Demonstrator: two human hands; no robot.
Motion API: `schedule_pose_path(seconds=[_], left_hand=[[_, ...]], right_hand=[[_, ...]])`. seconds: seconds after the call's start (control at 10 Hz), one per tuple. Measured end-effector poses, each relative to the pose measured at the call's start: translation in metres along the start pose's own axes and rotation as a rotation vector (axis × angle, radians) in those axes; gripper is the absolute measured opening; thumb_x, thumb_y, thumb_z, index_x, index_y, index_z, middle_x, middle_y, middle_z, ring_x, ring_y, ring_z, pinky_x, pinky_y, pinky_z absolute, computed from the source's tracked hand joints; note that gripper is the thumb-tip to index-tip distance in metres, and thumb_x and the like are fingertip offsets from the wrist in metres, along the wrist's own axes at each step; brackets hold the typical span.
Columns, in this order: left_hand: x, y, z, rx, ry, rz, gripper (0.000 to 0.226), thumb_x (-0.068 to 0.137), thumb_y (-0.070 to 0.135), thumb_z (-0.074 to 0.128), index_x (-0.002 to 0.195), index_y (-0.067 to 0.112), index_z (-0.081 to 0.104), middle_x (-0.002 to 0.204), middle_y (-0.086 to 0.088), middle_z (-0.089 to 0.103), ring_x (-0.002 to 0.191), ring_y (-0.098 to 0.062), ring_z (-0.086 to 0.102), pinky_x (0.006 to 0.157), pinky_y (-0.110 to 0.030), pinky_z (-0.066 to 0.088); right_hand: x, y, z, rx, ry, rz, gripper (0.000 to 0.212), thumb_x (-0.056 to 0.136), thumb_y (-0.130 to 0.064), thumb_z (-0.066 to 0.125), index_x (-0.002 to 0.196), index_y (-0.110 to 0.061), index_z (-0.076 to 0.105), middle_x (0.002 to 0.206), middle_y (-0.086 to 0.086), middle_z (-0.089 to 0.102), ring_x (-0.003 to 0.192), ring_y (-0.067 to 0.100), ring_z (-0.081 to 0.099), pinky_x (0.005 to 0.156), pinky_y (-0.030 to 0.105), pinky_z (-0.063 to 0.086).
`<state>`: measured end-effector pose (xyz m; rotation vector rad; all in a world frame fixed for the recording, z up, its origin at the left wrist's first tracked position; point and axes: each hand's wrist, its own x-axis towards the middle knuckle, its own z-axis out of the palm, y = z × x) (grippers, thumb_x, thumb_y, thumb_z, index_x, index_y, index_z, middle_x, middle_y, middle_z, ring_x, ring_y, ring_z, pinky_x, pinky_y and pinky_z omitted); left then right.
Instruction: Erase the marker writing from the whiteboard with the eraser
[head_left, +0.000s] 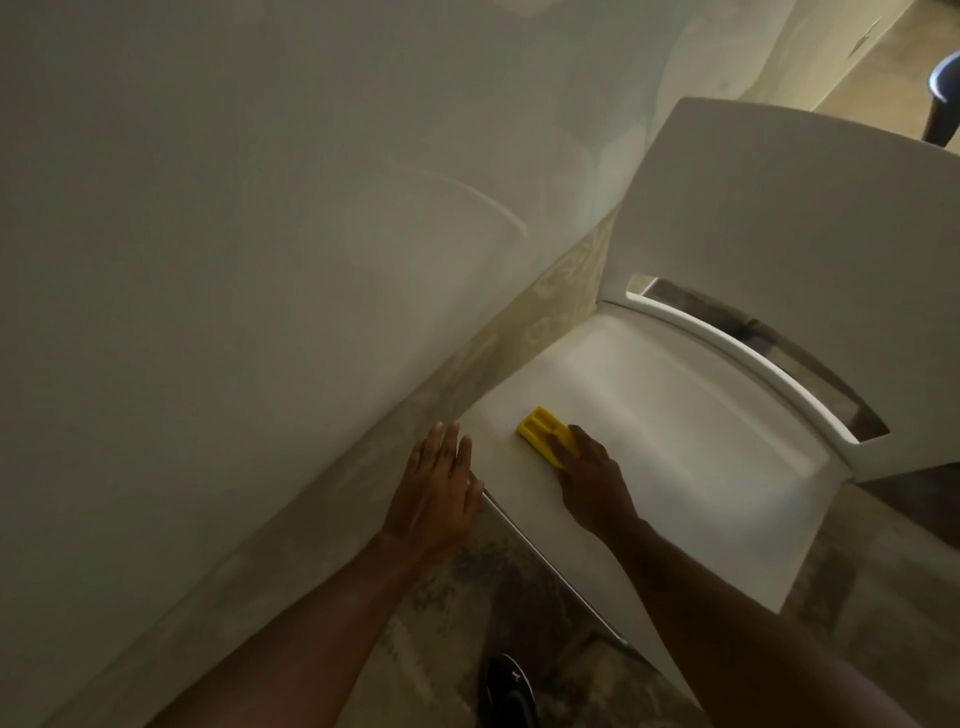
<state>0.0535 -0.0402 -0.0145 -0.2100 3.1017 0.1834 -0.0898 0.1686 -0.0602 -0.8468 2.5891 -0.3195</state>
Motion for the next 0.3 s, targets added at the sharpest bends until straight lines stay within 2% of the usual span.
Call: schedule_pose_path(seconds=[0.1, 0.3], left_hand=[[-0.008, 0.002, -0.002, 0.012, 0.048, -0.031, 0.063, 0.101, 0.038, 0.038, 0.144, -0.005, 0.054, 0.154, -0.028, 0.048, 0.143, -0.046, 0.045, 0.111, -0.059, 0.043], [-0.039, -0.008, -0.026, 0.056, 0.139, -0.124, 0.064, 0.099, 0.037, 0.043, 0.148, -0.004, 0.050, 0.158, -0.028, 0.042, 0.147, -0.045, 0.039, 0.116, -0.057, 0.036]], right_hand=[[0.002, 0.002, 0.001, -0.022, -0.041, -0.024, 0.064, 0.105, -0.033, 0.043, 0.159, -0.035, 0.008, 0.168, 0.009, 0.002, 0.151, 0.036, 0.015, 0.123, 0.049, 0.022], [-0.017, -0.048, -0.012, 0.053, 0.032, -0.066, 0.067, 0.104, -0.036, 0.048, 0.159, -0.032, 0.010, 0.168, 0.006, 0.002, 0.155, 0.030, 0.002, 0.126, 0.049, 0.010]])
